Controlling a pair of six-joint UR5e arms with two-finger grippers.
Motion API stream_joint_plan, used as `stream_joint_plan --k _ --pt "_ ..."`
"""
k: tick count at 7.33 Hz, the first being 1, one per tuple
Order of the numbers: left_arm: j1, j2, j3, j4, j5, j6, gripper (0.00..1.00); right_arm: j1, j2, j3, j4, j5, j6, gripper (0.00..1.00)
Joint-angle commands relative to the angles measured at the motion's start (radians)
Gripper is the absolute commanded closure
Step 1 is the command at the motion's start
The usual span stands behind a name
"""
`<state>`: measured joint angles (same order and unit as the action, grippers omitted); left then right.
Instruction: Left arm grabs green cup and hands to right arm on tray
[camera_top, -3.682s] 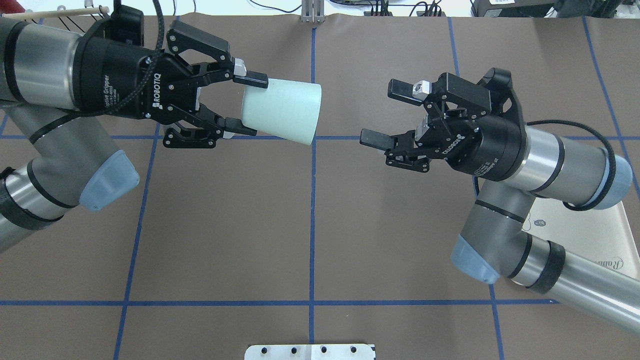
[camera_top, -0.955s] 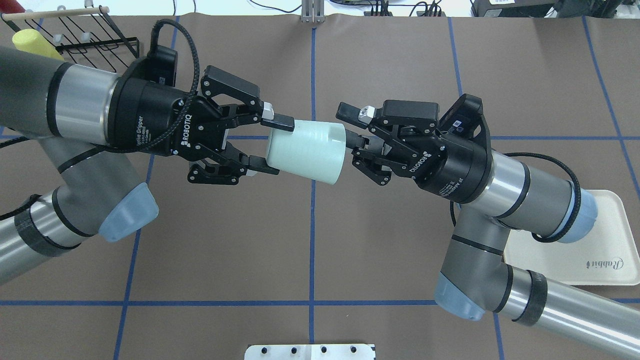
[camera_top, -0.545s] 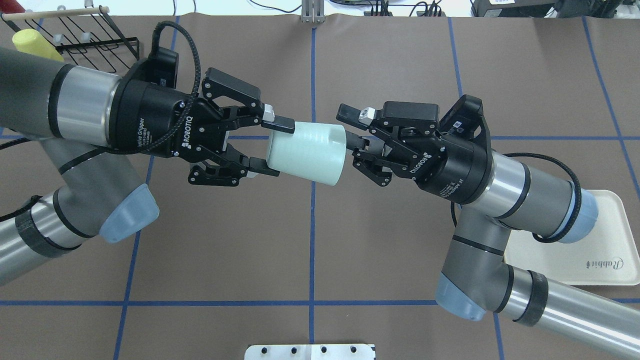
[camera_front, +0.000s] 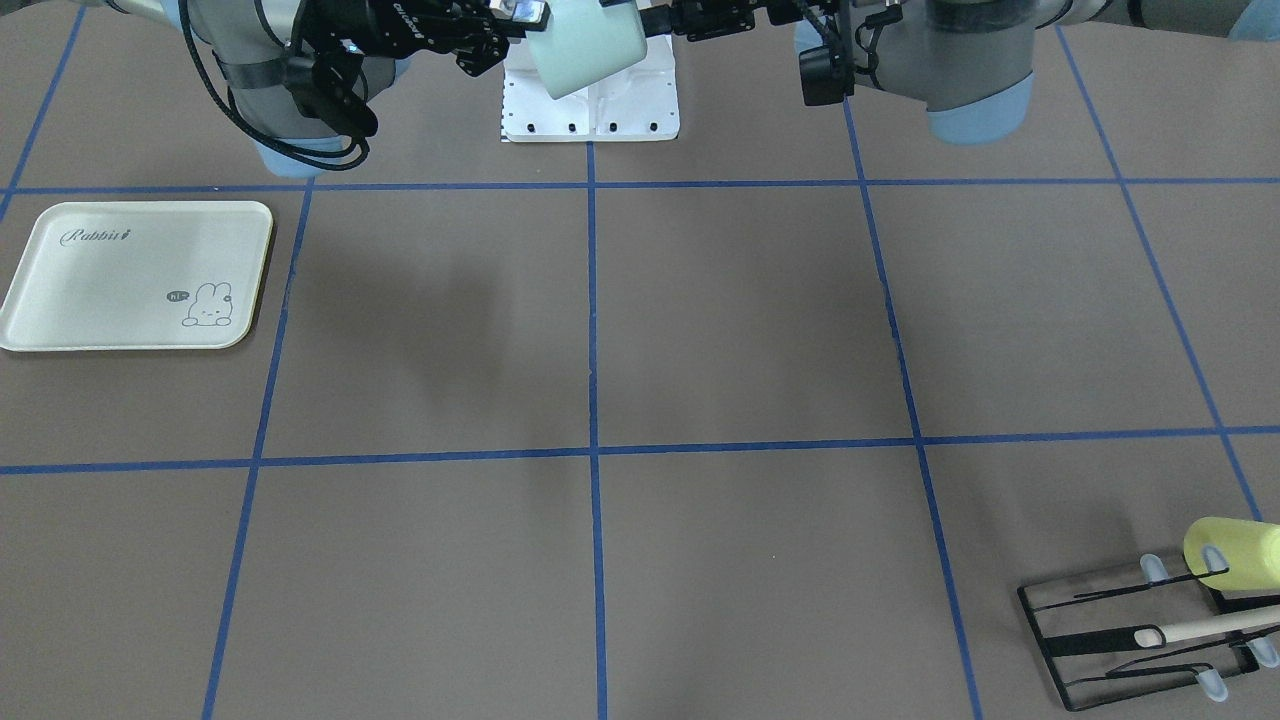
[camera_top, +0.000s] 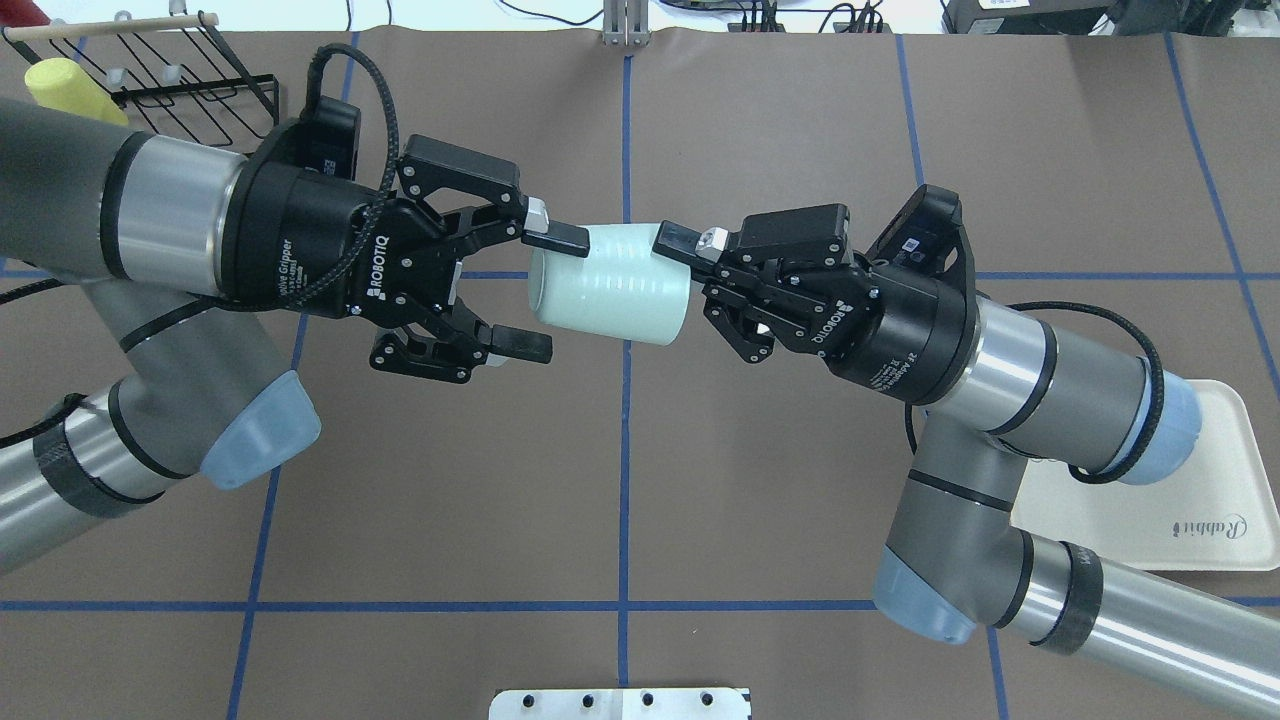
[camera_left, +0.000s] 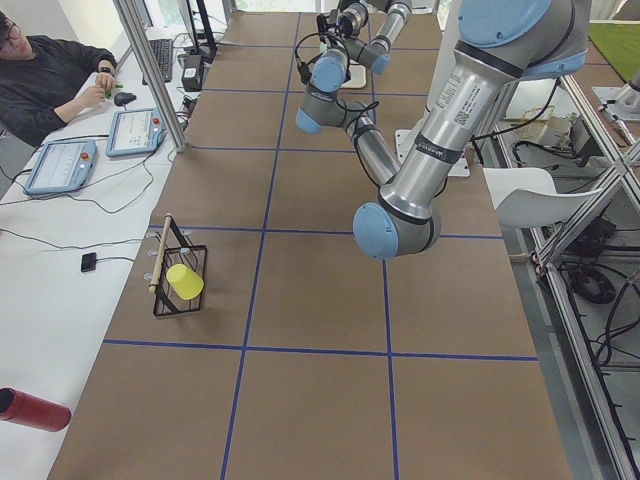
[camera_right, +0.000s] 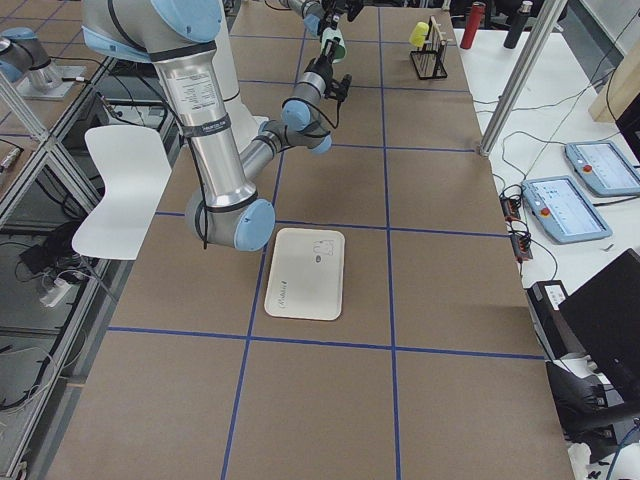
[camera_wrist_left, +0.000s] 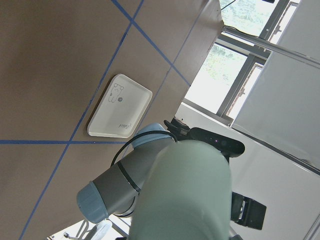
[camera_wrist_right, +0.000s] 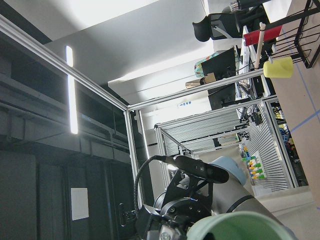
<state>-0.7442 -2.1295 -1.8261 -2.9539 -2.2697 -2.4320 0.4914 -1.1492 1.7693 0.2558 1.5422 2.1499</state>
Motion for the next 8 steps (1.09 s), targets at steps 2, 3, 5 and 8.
stream_joint_plan --k 2,3,5,8 --pt "-0.003 0.005 -0.001 -0.004 -0.002 0.097 0.00 0.004 -0.010 0.013 -0.013 0.001 0.001 1.00" --pt "-0.004 0.005 -0.001 -0.004 -0.002 0.097 0.00 0.006 -0.014 0.010 -0.013 0.010 0.001 1.00" --pt "-0.006 0.031 -0.005 -0.004 -0.008 0.100 0.00 0.069 -0.052 -0.001 -0.073 0.086 -0.005 1.00" --pt "-0.040 0.086 -0.001 0.012 -0.008 0.188 0.00 0.199 -0.052 -0.010 -0.315 0.254 -0.100 1.00"
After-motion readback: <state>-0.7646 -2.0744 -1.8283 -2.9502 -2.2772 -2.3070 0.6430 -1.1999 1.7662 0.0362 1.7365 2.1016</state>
